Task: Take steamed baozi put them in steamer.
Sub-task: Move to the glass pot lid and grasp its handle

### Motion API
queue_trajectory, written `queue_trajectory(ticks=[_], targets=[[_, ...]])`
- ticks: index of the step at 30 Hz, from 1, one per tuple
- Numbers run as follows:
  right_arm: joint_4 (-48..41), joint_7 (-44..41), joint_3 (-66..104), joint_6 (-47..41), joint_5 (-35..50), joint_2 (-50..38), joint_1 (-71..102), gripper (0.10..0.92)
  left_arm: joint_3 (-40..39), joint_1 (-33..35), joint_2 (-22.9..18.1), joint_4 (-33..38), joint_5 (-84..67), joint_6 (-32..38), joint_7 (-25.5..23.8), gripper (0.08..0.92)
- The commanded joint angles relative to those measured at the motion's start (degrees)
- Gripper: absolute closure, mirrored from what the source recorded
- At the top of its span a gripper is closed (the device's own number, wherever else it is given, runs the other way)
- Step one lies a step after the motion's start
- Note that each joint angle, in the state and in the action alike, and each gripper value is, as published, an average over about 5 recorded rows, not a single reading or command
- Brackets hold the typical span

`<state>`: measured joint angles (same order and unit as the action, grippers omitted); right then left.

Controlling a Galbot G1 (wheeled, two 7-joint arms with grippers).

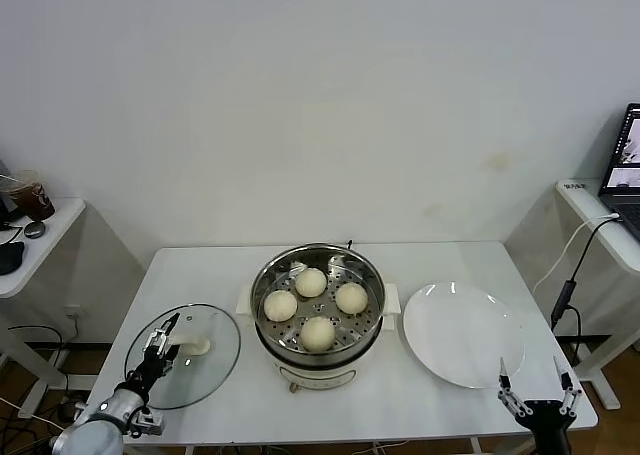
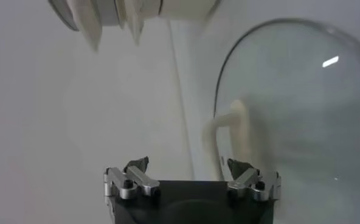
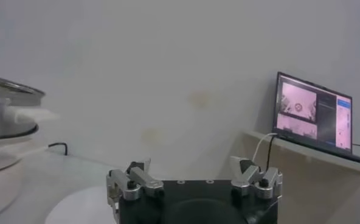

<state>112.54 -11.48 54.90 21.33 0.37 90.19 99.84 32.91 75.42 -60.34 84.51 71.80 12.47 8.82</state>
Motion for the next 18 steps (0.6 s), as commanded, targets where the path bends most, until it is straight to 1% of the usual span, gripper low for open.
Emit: queue_trajectory(ticks=[1, 4, 6, 18], targets=[[0.2, 0.1, -0.1, 0.2, -0.4, 0.2, 0.3, 0.203, -1.6, -5.6, -0.2, -5.4, 1.4, -0.3, -0.2, 0.177], [0.4, 0.0, -0.3, 0.2, -0.4, 0.2, 0.5, 0.203, -1.4, -6.0, -0.5, -6.7, 1.8, -0.4, 0.0, 0.189], [0.5, 0.0, -0.5, 0.2, -0.4, 0.2, 0.6, 0.203, -1.3, -6.0, -0.6, -7.3, 2.0, -0.5, 0.2, 0.225], [1.1, -0.1, -1.6, 0.0, -0.7, 0.2, 1.3, 0.203, -0.3, -5.3, -1.5, -8.2, 1.8, -1.3, 2.3, 0.571]])
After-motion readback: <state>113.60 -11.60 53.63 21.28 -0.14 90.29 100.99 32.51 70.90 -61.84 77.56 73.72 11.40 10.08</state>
